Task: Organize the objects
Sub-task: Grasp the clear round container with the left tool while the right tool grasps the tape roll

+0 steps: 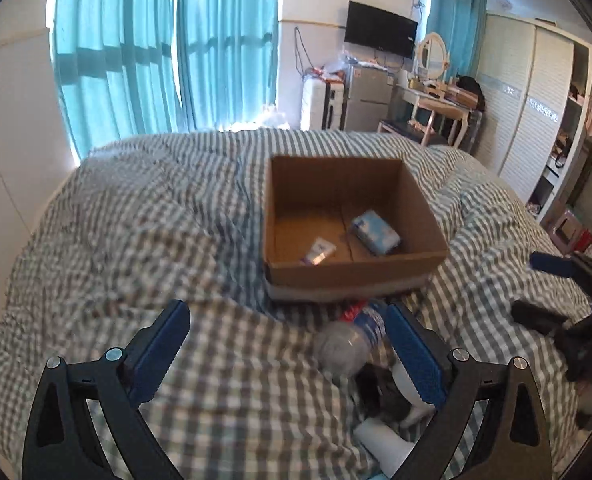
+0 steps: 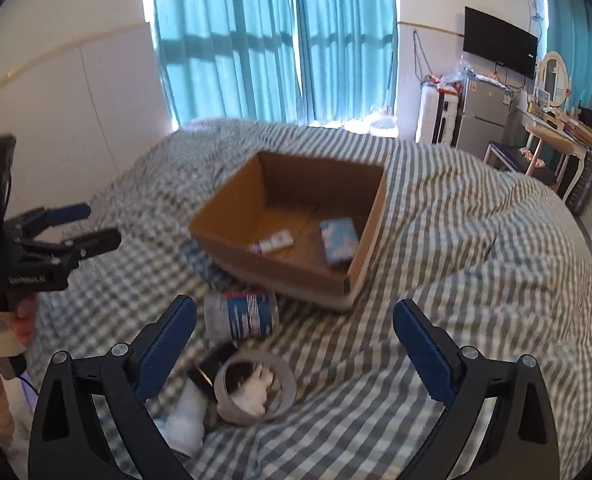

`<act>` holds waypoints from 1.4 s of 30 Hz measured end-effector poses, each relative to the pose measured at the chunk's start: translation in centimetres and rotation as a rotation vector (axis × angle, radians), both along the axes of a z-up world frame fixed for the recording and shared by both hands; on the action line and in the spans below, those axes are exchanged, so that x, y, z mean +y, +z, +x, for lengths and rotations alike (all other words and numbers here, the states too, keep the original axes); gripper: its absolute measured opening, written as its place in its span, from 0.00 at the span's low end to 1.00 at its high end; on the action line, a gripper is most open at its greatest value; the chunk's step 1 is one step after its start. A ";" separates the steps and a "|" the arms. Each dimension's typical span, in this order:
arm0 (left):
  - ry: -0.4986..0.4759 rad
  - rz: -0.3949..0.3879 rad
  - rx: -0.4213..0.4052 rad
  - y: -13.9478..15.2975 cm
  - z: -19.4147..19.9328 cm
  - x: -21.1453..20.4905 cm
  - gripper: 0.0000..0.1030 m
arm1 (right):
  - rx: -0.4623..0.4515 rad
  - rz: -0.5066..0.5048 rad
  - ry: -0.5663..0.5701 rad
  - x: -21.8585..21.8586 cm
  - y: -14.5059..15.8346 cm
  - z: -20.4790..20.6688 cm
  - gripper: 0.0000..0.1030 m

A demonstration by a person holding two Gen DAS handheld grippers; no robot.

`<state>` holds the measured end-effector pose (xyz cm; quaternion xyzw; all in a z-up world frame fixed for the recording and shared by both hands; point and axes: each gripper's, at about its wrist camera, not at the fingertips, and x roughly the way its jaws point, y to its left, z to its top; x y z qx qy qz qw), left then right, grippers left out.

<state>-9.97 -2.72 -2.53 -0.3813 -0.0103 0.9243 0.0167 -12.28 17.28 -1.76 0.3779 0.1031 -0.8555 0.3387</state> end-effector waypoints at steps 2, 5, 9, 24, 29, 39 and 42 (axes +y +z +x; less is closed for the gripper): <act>-0.004 -0.005 -0.016 -1.6 0.1 0.6 0.97 | -0.050 0.014 0.012 -0.7 -2.6 0.0 0.96; -0.016 -0.037 -0.050 -3.9 -0.4 1.6 0.97 | -0.119 0.040 0.008 -1.3 -5.9 -0.3 0.96; -0.015 -0.056 -0.064 -6.3 -1.1 1.6 0.97 | -0.199 0.058 0.007 -2.2 -8.2 -1.3 0.96; -0.067 0.039 -0.149 -10.2 -2.3 0.7 0.97 | -0.343 0.149 0.046 -5.2 -13.2 -2.3 0.96; -0.059 0.062 -0.161 -10.3 -2.1 0.3 0.97 | -0.351 0.122 0.056 -5.2 -12.8 -1.9 0.85; -0.097 0.043 -0.203 -10.5 -3.2 1.6 0.97 | -0.136 0.124 0.013 -4.2 -7.7 -1.8 0.84; -0.114 0.054 -0.217 -10.7 -4.0 2.4 0.97 | -0.071 0.162 -0.025 -3.3 -6.6 -3.1 0.84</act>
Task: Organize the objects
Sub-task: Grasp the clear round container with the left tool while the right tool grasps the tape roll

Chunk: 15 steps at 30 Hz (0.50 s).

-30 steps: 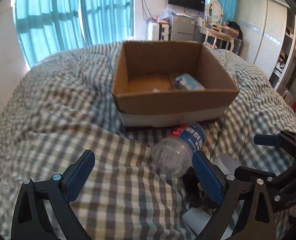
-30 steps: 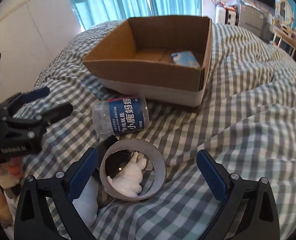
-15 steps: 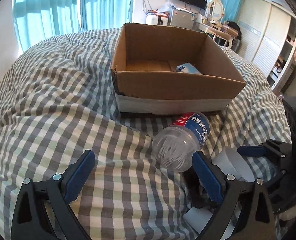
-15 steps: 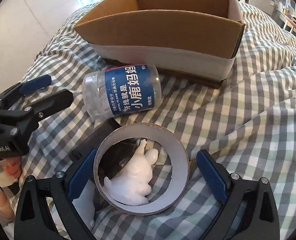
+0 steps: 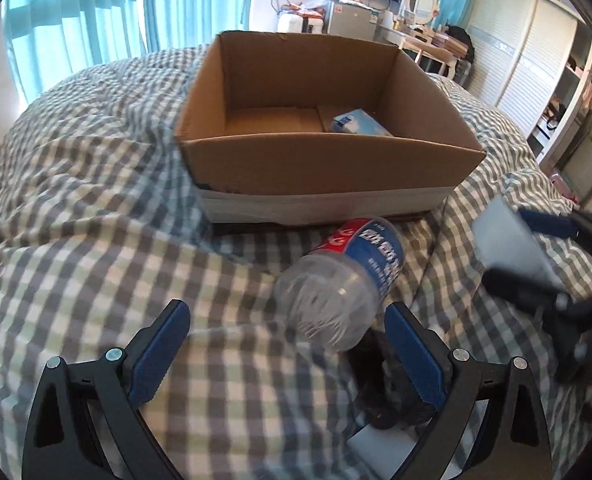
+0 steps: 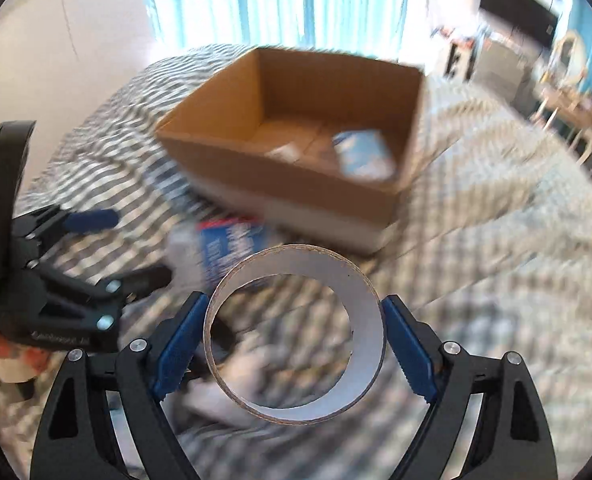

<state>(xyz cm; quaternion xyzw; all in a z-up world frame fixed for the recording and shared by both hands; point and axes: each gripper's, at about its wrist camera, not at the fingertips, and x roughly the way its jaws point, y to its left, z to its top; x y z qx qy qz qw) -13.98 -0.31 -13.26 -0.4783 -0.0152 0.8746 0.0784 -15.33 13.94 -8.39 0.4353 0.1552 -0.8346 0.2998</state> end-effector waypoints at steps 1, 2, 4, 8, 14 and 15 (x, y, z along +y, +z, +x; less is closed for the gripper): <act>-0.005 0.002 -0.004 -0.1 -0.3 0.3 0.97 | -0.003 -0.005 -0.010 0.5 0.1 -0.5 0.84; -0.006 0.002 -0.009 -0.3 -0.6 0.7 0.97 | -0.004 -0.009 -0.022 0.9 0.2 -1.0 0.84; -0.027 0.006 -0.022 -0.6 -1.3 1.4 0.97 | 0.007 -0.008 -0.047 1.2 0.1 -1.6 0.84; -0.051 -0.030 -0.044 -1.9 -2.9 2.9 0.97 | -0.030 -0.039 -0.064 1.8 -0.9 -2.4 0.84; -0.100 -0.040 -0.106 -4.4 -4.1 4.4 0.88 | -0.081 -0.079 -0.076 2.9 -1.9 -3.1 0.84; -0.103 -0.060 -0.102 -4.6 -4.0 4.6 0.88 | -0.086 -0.083 -0.076 3.0 -2.0 -3.1 0.84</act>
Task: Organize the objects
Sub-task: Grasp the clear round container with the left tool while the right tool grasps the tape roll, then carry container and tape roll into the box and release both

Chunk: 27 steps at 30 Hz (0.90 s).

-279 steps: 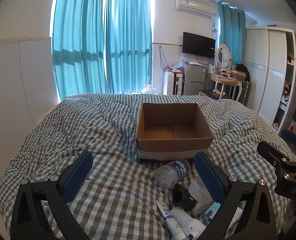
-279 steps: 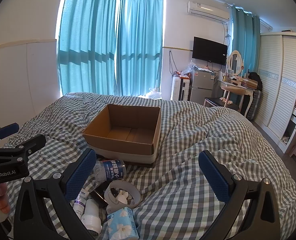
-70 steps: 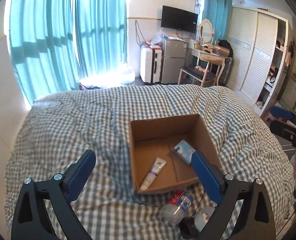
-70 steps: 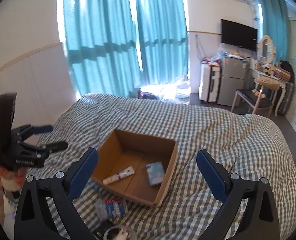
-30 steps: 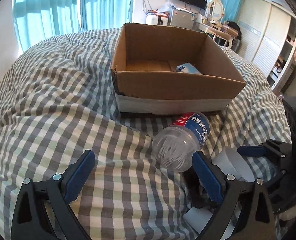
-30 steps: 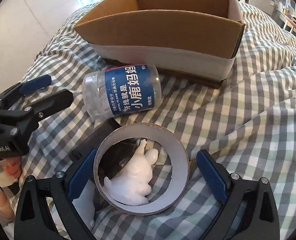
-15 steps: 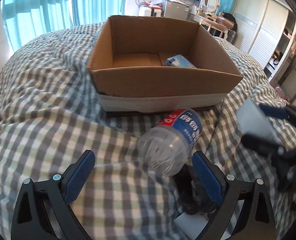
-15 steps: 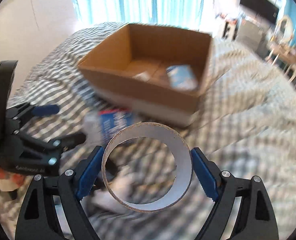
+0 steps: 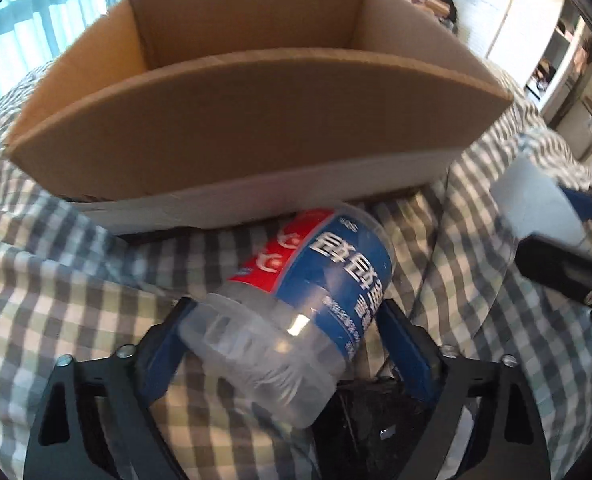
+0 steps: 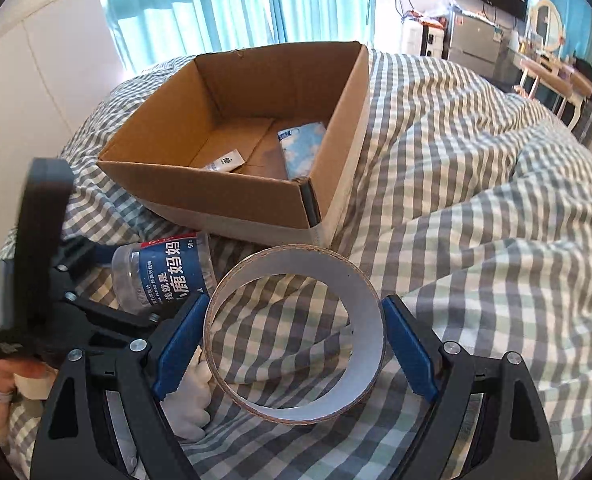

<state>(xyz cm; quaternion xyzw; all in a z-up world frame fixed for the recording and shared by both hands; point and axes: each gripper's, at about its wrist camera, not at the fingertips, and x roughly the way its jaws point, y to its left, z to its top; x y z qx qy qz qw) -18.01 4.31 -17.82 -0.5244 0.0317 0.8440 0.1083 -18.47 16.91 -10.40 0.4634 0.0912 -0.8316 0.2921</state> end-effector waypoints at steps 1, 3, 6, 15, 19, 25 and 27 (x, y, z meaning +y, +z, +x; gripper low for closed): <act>-0.005 -0.015 0.006 0.0 0.1 0.2 0.88 | -0.005 -0.001 0.001 0.0 -0.1 0.0 0.84; 0.002 -0.029 0.018 0.0 0.3 0.4 0.86 | -0.005 0.000 0.002 -0.1 -0.3 0.1 0.84; 0.004 -0.026 0.023 0.4 0.8 0.2 0.82 | 0.004 -0.001 0.002 -0.1 -0.3 0.4 0.84; 0.006 -0.015 0.080 2.7 3.5 -0.2 0.72 | 0.036 0.028 -0.007 -0.1 0.3 1.3 0.84; 0.014 -0.008 0.102 3.8 4.6 -0.8 0.70 | 0.065 0.031 0.000 -0.3 1.4 2.0 0.84; 0.056 0.008 0.150 5.8 6.1 -0.6 0.68 | 0.098 0.041 0.000 -0.4 2.9 3.5 0.84; 0.071 0.004 0.166 6.5 6.6 -1.0 0.68 | 0.118 0.045 0.001 -0.4 3.6 4.1 0.84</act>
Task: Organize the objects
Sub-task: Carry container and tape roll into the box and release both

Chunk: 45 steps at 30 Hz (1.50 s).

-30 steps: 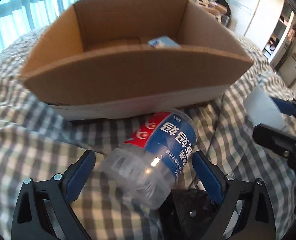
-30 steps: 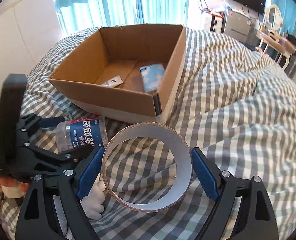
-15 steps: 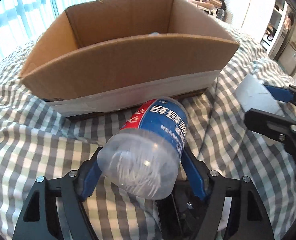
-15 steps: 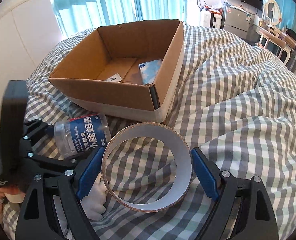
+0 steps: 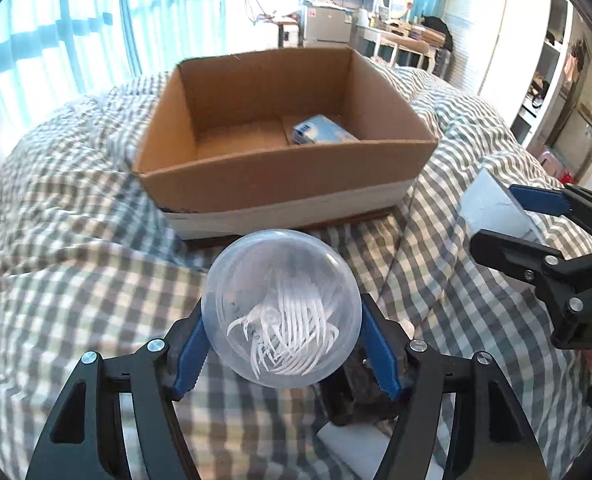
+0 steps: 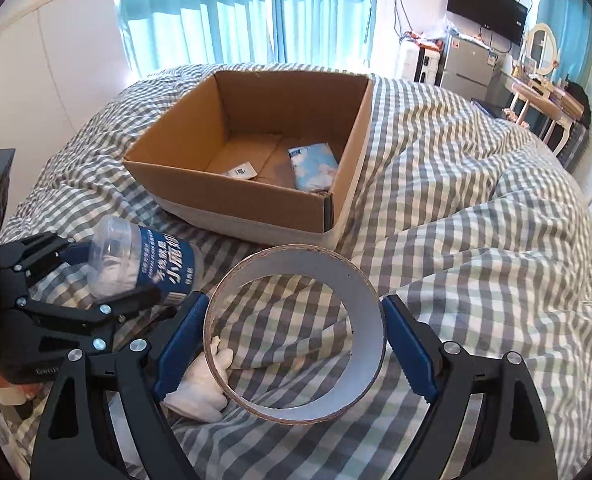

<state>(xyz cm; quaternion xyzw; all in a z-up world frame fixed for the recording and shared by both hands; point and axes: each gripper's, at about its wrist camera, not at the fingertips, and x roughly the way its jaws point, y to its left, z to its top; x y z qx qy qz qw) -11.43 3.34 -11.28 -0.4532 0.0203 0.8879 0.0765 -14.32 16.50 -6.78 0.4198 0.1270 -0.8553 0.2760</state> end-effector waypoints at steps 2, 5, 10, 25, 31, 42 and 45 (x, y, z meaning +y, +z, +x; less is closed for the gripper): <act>0.014 0.021 0.010 0.6 0.8 -0.5 0.67 | 0.016 -0.001 0.003 0.0 0.7 0.6 0.84; 0.021 0.047 0.031 1.9 1.6 -1.2 0.66 | 0.047 0.000 0.008 -0.1 1.9 1.6 0.84; 0.021 0.036 0.099 4.4 2.0 -1.8 0.66 | 0.099 -0.014 0.014 -0.1 4.1 3.3 0.84; 0.066 0.032 0.288 13.8 0.0 -4.9 0.66 | 0.249 -0.095 0.068 -1.6 12.1 3.6 0.84; 0.066 0.032 0.296 14.6 -4.3 -5.3 0.66 | 0.253 -0.142 0.074 -3.7 14.1 0.0 0.84; 0.008 0.033 0.222 10.7 -13.0 -3.7 0.66 | 0.097 -0.204 0.006 -7.4 10.6 -11.0 0.84; -0.030 0.027 0.192 8.5 -15.0 -3.0 0.66 | 0.050 -0.197 -0.013 -8.4 8.4 -13.7 0.84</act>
